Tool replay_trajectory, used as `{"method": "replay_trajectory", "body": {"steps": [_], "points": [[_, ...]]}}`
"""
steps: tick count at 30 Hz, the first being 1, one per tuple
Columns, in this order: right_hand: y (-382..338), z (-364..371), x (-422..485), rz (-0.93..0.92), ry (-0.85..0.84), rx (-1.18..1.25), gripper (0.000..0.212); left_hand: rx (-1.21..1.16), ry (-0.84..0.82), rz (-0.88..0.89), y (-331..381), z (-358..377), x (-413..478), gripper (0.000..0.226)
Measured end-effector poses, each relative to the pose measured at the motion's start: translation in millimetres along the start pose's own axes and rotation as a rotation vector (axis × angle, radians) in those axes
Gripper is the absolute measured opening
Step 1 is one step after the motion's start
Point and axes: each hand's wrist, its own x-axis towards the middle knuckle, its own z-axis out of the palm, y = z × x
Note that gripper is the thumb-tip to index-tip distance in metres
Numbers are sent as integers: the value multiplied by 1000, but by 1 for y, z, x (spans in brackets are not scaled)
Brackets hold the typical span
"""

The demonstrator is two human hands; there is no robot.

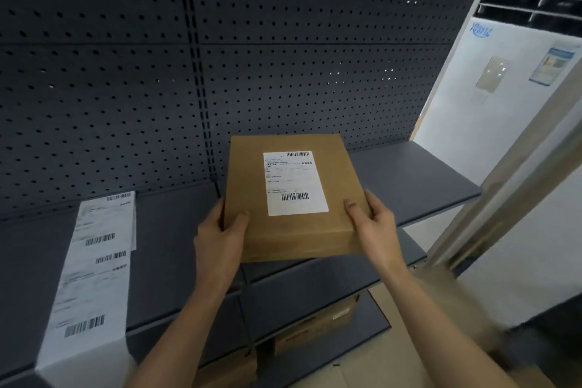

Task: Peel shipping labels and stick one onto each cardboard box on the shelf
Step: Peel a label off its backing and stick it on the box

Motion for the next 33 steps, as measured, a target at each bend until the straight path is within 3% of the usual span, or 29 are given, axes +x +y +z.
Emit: {"method": "replay_trajectory", "body": {"steps": [23, 28, 33], "points": [[28, 10, 114, -70, -354, 34, 26, 86, 413, -95, -3, 61, 22, 23], [38, 8, 116, -32, -378, 35, 32, 122, 415, -121, -10, 69, 19, 23], [43, 8, 116, 3, -390, 13, 25, 154, 413, -136, -11, 68, 23, 21]]}}
